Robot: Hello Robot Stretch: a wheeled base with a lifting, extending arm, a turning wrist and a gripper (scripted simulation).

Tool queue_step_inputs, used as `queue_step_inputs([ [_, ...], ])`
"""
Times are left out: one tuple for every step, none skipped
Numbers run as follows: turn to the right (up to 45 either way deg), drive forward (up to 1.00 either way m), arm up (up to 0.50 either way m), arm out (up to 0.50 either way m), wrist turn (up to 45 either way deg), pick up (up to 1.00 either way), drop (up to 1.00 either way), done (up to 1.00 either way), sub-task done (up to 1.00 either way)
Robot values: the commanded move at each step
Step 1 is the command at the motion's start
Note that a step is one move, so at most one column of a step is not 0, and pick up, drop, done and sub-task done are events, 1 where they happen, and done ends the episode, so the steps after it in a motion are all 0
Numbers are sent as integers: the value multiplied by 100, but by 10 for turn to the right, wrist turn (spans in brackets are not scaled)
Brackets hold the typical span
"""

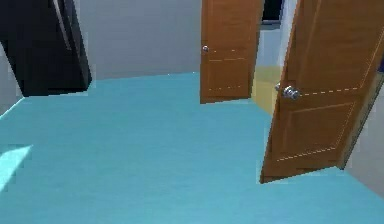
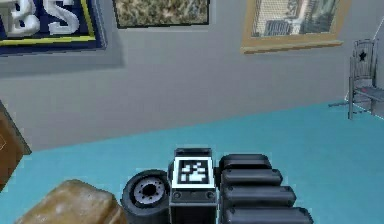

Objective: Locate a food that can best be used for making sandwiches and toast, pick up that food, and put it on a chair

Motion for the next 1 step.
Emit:
queue_step_inputs([
  [30, 0, 0, 0, 0, 0, 0, 0, 0],
])
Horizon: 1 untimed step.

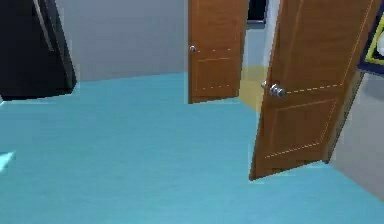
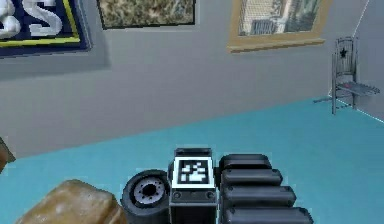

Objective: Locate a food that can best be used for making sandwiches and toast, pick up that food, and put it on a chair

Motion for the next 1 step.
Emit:
queue_step_inputs([
  [0, 100, 0, 0, 0, 0, 0, 0, 0],
])
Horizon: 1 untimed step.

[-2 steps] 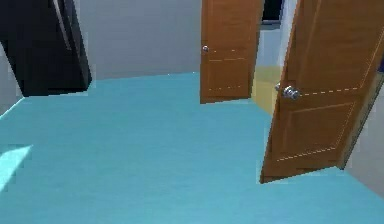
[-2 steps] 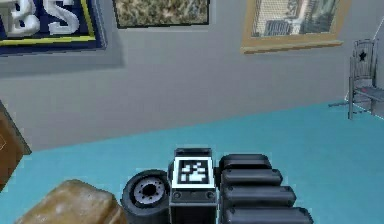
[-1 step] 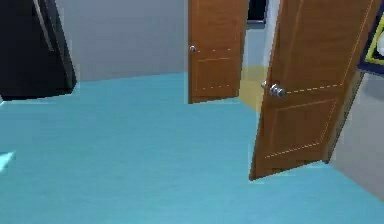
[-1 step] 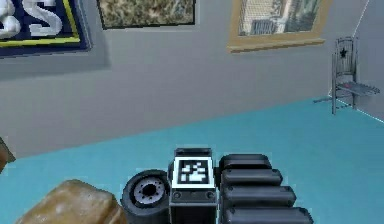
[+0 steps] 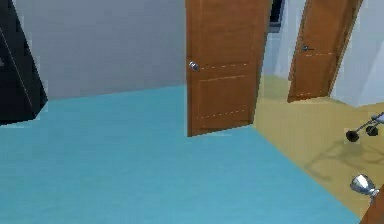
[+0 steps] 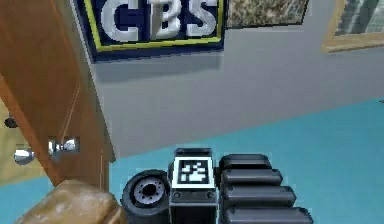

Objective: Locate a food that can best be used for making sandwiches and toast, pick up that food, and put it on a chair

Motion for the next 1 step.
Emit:
queue_step_inputs([
  [0, 40, 0, 0, 0, 0, 0, 0, 0],
])
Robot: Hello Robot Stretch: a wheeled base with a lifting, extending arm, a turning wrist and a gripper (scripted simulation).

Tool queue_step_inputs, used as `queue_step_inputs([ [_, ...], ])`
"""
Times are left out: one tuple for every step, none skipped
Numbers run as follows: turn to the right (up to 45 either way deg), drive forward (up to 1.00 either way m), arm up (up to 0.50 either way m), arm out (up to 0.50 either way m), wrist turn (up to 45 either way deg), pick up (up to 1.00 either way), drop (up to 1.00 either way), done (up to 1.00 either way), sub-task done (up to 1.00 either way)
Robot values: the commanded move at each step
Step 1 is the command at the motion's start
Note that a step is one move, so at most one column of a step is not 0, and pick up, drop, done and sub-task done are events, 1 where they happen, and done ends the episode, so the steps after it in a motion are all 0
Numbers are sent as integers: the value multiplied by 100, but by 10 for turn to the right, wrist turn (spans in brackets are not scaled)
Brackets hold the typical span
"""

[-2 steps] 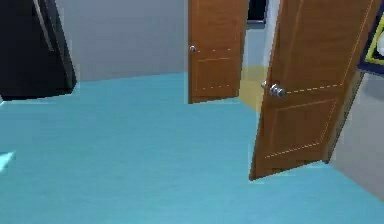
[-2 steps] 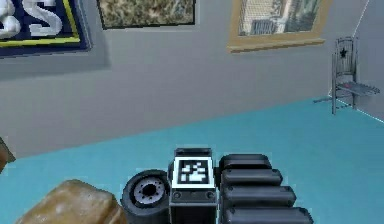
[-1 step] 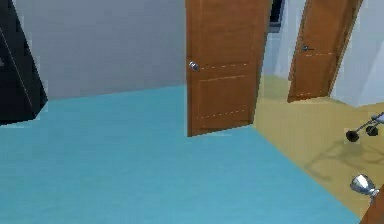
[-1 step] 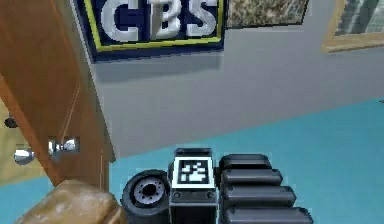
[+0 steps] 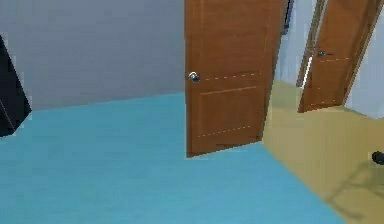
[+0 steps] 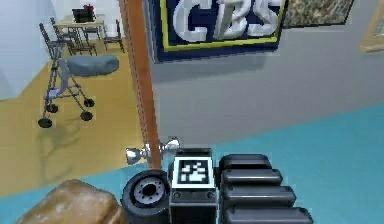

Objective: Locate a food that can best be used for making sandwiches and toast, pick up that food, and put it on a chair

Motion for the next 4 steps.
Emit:
queue_step_inputs([
  [240, 0, 0, 0, 0, 0, 0, 0, 0],
  [0, 55, 0, 0, 0, 0, 0, 0, 0],
  [390, 0, 0, 0, 0, 0, 0, 0, 0],
  [0, 40, 0, 0, 0, 0, 0, 0, 0],
])
